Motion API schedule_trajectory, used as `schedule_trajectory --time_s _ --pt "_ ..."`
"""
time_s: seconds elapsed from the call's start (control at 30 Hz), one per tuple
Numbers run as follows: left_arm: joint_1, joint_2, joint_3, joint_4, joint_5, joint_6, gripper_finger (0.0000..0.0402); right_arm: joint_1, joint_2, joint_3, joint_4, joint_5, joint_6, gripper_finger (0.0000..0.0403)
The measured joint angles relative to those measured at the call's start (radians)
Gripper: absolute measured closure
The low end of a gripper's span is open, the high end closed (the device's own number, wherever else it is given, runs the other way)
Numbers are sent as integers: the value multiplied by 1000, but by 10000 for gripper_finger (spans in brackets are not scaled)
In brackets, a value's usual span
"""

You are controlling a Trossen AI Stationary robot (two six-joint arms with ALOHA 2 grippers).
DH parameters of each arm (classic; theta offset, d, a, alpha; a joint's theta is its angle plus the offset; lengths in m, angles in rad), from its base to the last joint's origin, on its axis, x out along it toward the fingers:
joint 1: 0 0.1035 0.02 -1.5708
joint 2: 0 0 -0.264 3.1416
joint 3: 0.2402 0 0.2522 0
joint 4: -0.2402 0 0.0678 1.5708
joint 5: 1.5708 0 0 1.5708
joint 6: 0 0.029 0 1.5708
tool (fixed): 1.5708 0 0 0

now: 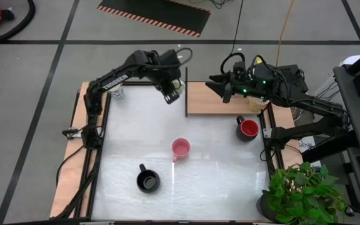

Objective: Place coffee mugs
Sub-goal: Put the green mug on the shelf

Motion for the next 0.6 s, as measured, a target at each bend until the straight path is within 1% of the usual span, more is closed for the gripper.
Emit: schedule_trajectory --time_s 0.13,0.27,0.4,0.5,0.6 --pt "-33 45 0 63 -8 0 378 16 1 0 -13 -13 -24 145" --pt "-48 68 5 68 0 38 378 40 -7 0 -14 -14 45 145" --pt "-49 70 5 64 0 82 378 76 -10 0 -15 -8 42 145" --pt "-39 76 42 37 -2 110 378 84 -10 0 -19 23 32 145" --pt "-25 68 40 72 -5 195 378 83 -10 0 -25 72 21 145"
